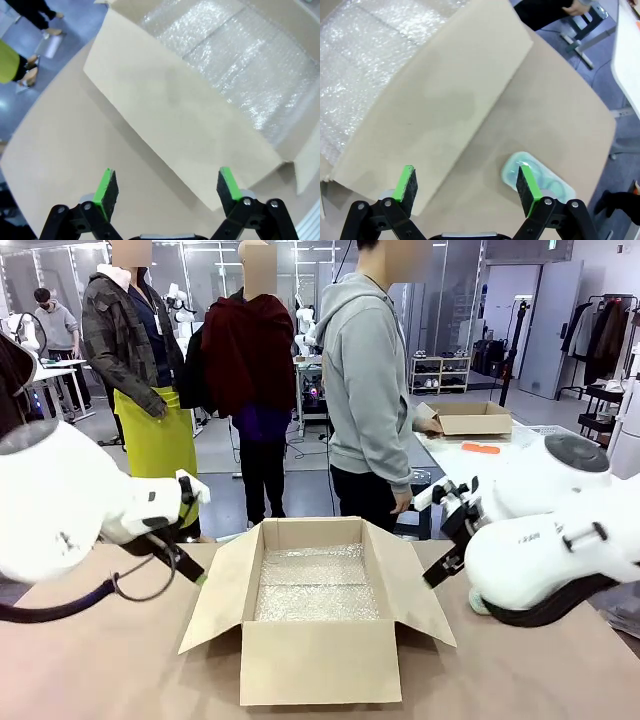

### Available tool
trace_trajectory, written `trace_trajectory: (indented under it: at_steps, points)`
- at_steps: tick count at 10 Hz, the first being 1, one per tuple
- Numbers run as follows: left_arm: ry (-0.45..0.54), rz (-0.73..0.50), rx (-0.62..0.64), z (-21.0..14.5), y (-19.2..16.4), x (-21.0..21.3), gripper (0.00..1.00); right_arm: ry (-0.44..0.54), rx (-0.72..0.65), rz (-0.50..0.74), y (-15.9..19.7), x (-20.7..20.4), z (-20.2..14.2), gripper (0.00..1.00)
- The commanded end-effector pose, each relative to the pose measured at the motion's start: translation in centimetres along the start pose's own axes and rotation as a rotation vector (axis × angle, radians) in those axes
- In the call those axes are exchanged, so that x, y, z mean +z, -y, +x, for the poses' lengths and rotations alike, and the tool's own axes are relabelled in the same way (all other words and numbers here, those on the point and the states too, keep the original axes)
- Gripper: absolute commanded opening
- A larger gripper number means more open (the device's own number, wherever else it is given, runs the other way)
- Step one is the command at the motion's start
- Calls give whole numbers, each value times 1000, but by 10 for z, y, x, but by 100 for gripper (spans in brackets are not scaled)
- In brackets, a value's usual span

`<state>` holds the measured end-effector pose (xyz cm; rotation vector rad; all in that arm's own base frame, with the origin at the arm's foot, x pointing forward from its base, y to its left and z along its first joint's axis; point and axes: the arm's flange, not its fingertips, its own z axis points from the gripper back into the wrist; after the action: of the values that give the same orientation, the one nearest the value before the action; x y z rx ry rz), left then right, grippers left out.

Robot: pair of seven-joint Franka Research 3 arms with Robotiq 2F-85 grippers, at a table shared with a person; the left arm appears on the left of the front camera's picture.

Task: Pack the glasses set securely to prepare it for shipping.
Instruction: Place the Glasses case inside the Package Box.

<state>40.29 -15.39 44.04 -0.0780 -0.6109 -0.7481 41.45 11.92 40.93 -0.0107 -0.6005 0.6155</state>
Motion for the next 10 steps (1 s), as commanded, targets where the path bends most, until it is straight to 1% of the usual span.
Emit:
trace_trajectory:
  at_steps: [1, 2, 3, 4, 5, 6, 7, 8, 10]
  points:
    - [39, -86, -18, 10, -28, 61, 100, -40, 7, 38, 38, 26, -3, 100]
    - [45, -143, -10, 13, -35, 87, 100, -45, -9, 69, 57, 34, -10, 100]
    - [16, -208, 1, 13, -41, 112, 100, -77, -79, -16, 73, 36, -20, 100]
    - [38, -254, 5, 11, -47, 134, 100, -51, -120, 6, 83, 38, -33, 100]
    - [47, -251, 11, 7, -50, 145, 100, -50, -158, 29, 90, 38, -43, 100]
    - [38, -236, 2, 8, -47, 146, 100, -69, -167, 1, 93, 39, -45, 100]
    - [50, -246, 28, 11, -45, 143, 100, -53, -181, -38, 88, 40, -38, 100]
    - [52, -231, 16, 9, -46, 152, 100, -66, -166, -8, 99, 38, -38, 100]
    - [52, -231, 16, 9, -46, 152, 100, -66, -166, -8, 99, 38, -38, 100]
